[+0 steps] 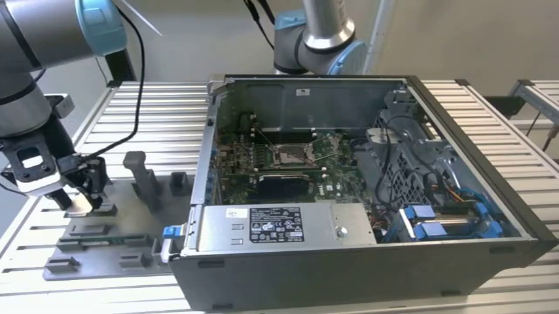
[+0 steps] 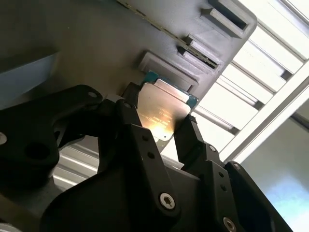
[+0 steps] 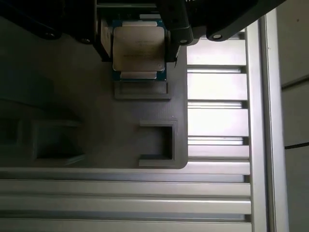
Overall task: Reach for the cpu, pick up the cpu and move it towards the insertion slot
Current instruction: 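Pick up the cpu and move it towards the insertion slot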
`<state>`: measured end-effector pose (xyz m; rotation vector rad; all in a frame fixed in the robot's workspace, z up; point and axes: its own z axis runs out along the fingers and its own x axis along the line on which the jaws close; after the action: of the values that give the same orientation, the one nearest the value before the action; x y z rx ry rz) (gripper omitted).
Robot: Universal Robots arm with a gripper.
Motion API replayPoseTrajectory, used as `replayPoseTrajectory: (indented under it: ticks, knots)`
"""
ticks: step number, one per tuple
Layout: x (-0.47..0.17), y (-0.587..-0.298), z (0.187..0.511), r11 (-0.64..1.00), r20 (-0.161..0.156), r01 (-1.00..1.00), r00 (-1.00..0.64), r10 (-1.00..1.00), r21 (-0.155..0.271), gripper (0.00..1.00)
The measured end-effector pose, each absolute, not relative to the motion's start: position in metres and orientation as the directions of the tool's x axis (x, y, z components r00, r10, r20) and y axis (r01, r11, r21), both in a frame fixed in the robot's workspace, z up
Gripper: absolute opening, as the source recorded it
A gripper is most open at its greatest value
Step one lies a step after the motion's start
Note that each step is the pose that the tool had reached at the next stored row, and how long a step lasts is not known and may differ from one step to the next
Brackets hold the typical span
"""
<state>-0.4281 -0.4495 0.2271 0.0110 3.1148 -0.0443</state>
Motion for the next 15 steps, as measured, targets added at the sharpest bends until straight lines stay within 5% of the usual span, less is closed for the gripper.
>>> replayPoseTrajectory:
  ticks: [15]
  knots:
    - [-0.428,-0.45,0.254,1.0,-0.027,0.007,-1.0,0.007,-0.028,0.0]
